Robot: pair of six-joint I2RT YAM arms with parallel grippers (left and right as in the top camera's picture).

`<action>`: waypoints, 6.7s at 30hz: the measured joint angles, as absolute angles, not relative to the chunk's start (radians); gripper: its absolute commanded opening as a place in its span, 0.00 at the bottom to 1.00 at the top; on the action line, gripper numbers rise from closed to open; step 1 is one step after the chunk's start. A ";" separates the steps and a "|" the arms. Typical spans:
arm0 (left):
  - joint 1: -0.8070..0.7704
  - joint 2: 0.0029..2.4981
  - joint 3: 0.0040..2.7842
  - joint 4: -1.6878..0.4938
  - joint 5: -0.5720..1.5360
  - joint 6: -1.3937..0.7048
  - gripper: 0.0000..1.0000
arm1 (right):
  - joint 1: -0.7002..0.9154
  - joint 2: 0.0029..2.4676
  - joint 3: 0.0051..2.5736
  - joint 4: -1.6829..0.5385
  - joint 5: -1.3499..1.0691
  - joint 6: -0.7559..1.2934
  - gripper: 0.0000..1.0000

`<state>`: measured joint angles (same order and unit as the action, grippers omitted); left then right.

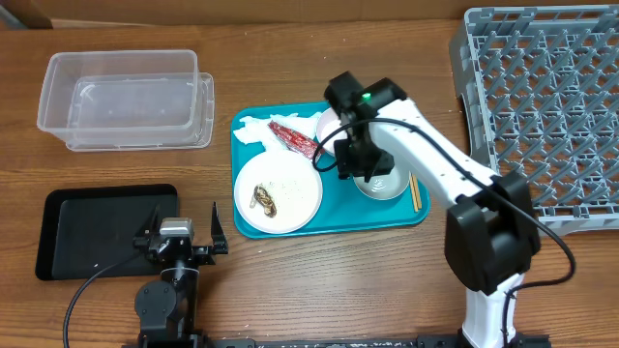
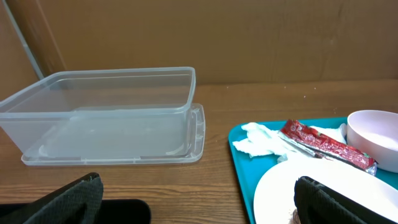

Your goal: Sort waste into correct bins and load items into the dishwasher

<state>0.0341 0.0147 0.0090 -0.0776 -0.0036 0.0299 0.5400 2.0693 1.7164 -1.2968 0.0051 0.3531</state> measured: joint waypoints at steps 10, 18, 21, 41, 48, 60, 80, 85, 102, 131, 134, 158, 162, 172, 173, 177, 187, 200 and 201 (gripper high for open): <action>0.034 0.015 0.009 -0.078 -0.004 0.030 1.00 | 0.564 2.091 1.663 -1.193 0.028 0.385 0.46; 0.034 0.015 0.009 -0.078 -0.004 0.030 1.00 | 0.565 2.092 1.609 -1.177 0.035 0.393 0.30; 0.034 0.015 0.009 -0.078 -0.004 0.030 1.00 | 0.565 2.092 1.607 -1.179 0.038 0.392 0.28; 0.034 0.015 0.009 -0.077 -0.004 0.030 1.00 | 0.562 2.090 1.731 -1.433 0.048 0.417 0.04; 0.034 0.015 0.009 -0.078 -0.004 0.030 1.00 | 0.443 2.043 2.053 -1.577 0.090 0.376 0.04; 0.034 0.015 0.009 -0.078 -0.004 0.030 1.00 | -0.402 1.959 2.346 -1.327 -0.241 0.287 0.04; 0.034 0.015 0.009 -0.078 -0.004 0.030 1.00 | -0.948 2.213 2.308 -0.923 -0.884 0.182 0.04; 0.034 0.015 0.009 -0.078 -0.004 0.030 1.00 | -0.952 2.286 2.308 -0.904 -0.919 0.182 0.04; 0.034 0.015 0.009 -0.078 -0.004 0.030 1.00 | -0.962 2.390 2.217 -0.738 -1.096 0.121 0.04; 0.034 0.015 0.009 -0.078 -0.004 0.030 1.00 | -1.184 2.207 2.126 -0.878 -0.989 0.288 0.30; 0.034 0.015 0.009 -0.078 -0.004 0.030 1.00 | -1.180 2.128 2.126 -0.864 -0.953 0.302 0.29; 0.034 0.015 0.009 -0.078 -0.004 0.030 1.00 | -0.742 2.226 2.059 -0.914 0.133 0.313 0.06; 0.034 0.015 0.009 -0.078 -0.004 0.030 1.00 | -0.778 2.234 2.056 -0.948 0.173 0.313 0.05; 0.034 0.015 0.009 -0.078 -0.004 0.030 1.00 | -0.860 2.231 2.056 -1.061 0.193 0.421 0.04; 0.034 0.015 0.009 -0.078 -0.004 0.030 1.00 | -0.867 2.225 2.056 -1.059 0.187 0.440 0.04; 0.034 0.015 0.009 -0.078 -0.004 0.030 1.00 | -0.884 2.167 2.055 -1.052 0.067 0.490 0.13; 0.034 0.015 0.009 -0.078 -0.004 0.030 1.00 | -0.738 1.860 2.080 -1.096 -0.891 0.387 0.71; 0.034 0.015 0.009 -0.078 -0.004 0.030 1.00 | 0.167 1.978 2.079 -1.264 -0.112 0.323 0.72; 0.034 0.015 0.009 -0.078 -0.004 0.030 1.00 | 0.212 1.997 2.079 -1.248 -0.067 0.329 0.72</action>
<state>0.0341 0.0151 0.0090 -0.0776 -0.0036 0.0299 0.2119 1.9968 2.0792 -1.2476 -0.0669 0.3290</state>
